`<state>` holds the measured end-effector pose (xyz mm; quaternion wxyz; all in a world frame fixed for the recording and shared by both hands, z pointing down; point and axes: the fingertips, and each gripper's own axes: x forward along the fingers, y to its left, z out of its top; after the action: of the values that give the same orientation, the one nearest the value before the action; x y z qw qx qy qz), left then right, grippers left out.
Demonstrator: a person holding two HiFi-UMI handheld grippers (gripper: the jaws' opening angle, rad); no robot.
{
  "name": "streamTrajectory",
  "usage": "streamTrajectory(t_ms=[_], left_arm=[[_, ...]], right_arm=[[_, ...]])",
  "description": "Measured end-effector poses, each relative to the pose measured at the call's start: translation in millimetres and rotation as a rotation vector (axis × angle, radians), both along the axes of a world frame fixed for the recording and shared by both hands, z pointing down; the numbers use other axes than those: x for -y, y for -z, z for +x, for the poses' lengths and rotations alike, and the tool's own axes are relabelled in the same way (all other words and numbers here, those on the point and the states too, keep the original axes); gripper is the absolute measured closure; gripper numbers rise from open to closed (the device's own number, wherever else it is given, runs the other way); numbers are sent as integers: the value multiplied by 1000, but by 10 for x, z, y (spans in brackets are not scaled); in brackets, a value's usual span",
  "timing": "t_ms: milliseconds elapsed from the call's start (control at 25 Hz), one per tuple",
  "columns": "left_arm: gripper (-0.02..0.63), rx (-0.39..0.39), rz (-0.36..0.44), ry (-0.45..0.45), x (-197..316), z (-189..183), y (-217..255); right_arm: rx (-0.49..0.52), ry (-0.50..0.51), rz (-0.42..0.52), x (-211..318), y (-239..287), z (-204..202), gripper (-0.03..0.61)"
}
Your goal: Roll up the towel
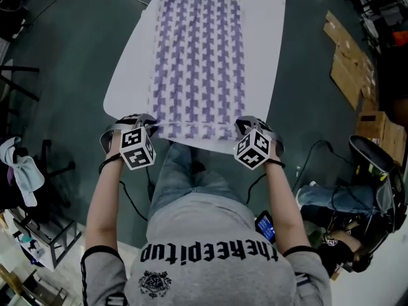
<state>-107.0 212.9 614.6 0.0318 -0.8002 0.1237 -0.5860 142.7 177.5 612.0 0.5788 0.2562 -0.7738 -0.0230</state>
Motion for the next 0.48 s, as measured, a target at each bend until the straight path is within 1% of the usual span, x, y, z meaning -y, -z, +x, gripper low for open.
streamTrajectory(t_ms=[80, 120, 160, 240, 320, 400, 440, 480], left_arm=[[520, 15, 8, -20, 5, -118, 8], [489, 14, 18, -18, 26, -182, 41], [460, 6, 33, -12, 64, -235, 94], [439, -20, 89, 0, 132, -279, 265], [439, -55, 173, -4, 75, -139, 493], [440, -88, 235, -37, -98, 116, 637], [441, -94, 237, -64, -196, 191, 628], [441, -90, 222, -93, -293, 212, 568]], right_arm=[[1, -20, 42, 56, 8, -103, 575], [14, -42, 73, 94, 67, -139, 575], [35, -66, 102, 130, 154, -154, 575], [87, -98, 136, 134, 357, -111, 575], [136, -91, 133, -46, 518, 62, 575], [175, -48, 99, -331, 559, 245, 575], [187, -21, 72, -459, 527, 253, 574], [189, 7, 43, -566, 466, 202, 574]])
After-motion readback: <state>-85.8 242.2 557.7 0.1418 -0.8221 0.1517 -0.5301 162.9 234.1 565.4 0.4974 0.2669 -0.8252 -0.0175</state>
